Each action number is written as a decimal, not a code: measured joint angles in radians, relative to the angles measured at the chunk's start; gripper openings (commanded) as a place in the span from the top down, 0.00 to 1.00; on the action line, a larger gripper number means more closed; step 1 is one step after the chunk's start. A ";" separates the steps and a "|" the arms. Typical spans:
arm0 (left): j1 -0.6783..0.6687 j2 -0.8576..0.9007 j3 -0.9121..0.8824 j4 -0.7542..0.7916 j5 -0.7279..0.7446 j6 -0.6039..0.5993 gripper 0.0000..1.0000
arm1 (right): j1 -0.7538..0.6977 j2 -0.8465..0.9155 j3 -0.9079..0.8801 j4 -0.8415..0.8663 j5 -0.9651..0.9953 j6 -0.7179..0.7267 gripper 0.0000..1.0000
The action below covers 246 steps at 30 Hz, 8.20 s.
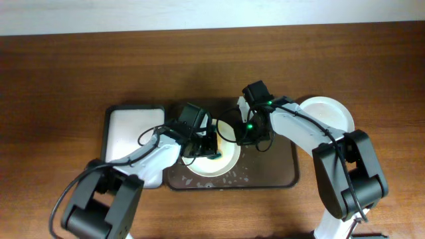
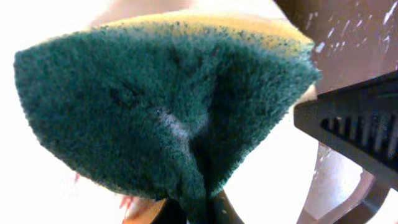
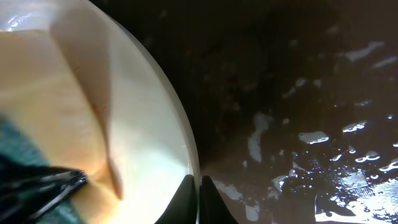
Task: Clean dirty plates on tray and stack at the side
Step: 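Scrub the last plate with the sponge in the left gripper, then return the sponge to the white tray with the left gripper, then release the sponge on the white tray and lift the left gripper, then lift the last plate with the right gripper and carry it right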
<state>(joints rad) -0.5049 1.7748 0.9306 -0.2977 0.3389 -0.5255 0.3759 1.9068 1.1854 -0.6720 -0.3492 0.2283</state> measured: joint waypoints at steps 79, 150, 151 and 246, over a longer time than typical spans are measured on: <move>0.474 -0.034 0.057 -0.355 -0.261 0.571 0.07 | 0.026 0.004 -0.017 -0.059 0.006 0.004 0.96; 0.475 0.165 0.301 -0.472 -0.313 0.454 0.99 | 0.026 0.004 -0.021 -0.054 0.003 0.004 0.96; 0.475 0.165 0.301 -0.472 -0.309 0.454 1.00 | 0.026 0.004 -0.021 -0.054 0.003 0.003 0.96; 0.473 -0.084 0.325 -0.702 -0.272 0.461 0.00 | -0.536 -0.365 0.080 -0.216 0.465 0.294 0.96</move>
<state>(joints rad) -0.0315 1.6905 1.2560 -0.9997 0.0673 -0.0647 -0.1600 1.5414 1.2659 -0.8875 0.1162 0.5224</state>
